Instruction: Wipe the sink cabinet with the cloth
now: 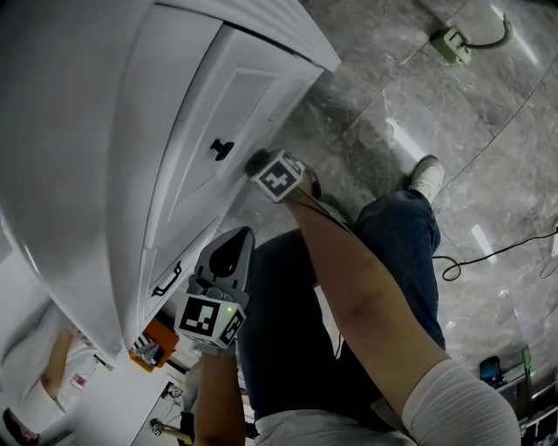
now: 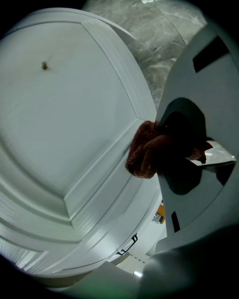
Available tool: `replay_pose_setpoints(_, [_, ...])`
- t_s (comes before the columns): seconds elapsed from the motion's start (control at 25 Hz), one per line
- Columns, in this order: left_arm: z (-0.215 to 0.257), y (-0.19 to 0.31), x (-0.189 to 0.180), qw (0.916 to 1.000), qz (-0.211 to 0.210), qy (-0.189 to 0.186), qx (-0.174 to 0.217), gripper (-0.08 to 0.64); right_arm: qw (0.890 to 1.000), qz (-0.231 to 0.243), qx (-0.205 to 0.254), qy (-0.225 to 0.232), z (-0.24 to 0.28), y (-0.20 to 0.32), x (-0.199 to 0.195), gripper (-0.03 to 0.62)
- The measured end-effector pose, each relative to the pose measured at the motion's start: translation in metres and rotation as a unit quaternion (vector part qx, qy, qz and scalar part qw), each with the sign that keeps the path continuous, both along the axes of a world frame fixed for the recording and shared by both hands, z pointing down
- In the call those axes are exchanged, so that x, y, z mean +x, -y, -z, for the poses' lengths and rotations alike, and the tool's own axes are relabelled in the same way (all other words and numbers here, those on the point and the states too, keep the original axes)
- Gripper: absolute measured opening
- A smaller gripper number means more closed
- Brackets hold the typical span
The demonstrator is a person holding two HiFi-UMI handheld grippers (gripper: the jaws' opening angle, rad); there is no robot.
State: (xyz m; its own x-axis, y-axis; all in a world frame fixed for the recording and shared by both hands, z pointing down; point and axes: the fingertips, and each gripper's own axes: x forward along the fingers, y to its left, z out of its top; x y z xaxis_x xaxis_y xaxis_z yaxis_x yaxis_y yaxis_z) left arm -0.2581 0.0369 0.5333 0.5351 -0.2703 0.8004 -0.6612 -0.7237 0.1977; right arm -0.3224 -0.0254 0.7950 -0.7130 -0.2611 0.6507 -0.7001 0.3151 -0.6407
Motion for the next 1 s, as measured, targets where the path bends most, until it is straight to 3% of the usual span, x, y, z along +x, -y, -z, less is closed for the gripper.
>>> replay_pose_setpoints(0.52, [0.049,-0.010,0.043,0.9989,-0.018,-0.030,-0.031,0.011,0.992,0.016,0.033,0.120,0.139,0.011,0.003,0.079])
replay_pose_setpoints(0.88, [0.056,-0.002,0.052,0.9992,-0.020,-0.025,-0.023,0.011,0.988,-0.008,0.007,0.155,0.151,0.016,0.016,0.083])
replay_pose_setpoints(1.0, [0.056,-0.001,0.058,0.9985,0.001,-0.042,-0.035,0.011,0.987,-0.022,0.007,0.160,0.153,0.022,0.029,0.083])
